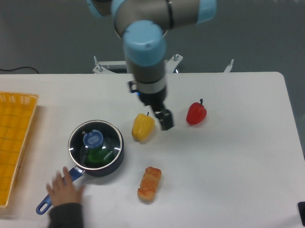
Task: Close the pot lid
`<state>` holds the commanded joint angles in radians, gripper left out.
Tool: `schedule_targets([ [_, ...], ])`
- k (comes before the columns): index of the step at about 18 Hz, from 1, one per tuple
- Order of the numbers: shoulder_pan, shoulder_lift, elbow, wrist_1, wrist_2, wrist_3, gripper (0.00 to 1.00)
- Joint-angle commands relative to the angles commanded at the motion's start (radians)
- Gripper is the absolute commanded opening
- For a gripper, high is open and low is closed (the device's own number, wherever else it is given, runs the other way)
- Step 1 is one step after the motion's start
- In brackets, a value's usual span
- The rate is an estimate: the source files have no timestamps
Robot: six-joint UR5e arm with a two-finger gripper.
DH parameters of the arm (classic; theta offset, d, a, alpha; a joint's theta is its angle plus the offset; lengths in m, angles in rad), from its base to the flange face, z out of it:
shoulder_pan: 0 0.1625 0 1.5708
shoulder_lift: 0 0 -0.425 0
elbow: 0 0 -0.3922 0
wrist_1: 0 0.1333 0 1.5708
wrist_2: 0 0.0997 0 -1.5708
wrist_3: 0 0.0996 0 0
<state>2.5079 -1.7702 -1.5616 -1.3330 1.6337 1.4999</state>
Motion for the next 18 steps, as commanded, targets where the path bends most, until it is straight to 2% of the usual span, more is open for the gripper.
schedule_targets([
  [3, 0.064, -0.011, 0.005, 0.009, -0.011, 0.092, 1.0],
  [7, 0.143, -0.052, 0.017, 0.017, -0.037, 0.215, 1.0],
  [10, 0.193, -0.097, 0.049, 0.02, -0.044, 0.304, 1.0],
  [15, 0.244, -0.139, 0.075, 0.095, -0.046, 0.416, 1.0],
  [18, 0.279, -0.19, 0.089, 0.109, -0.046, 0.422, 1.0],
])
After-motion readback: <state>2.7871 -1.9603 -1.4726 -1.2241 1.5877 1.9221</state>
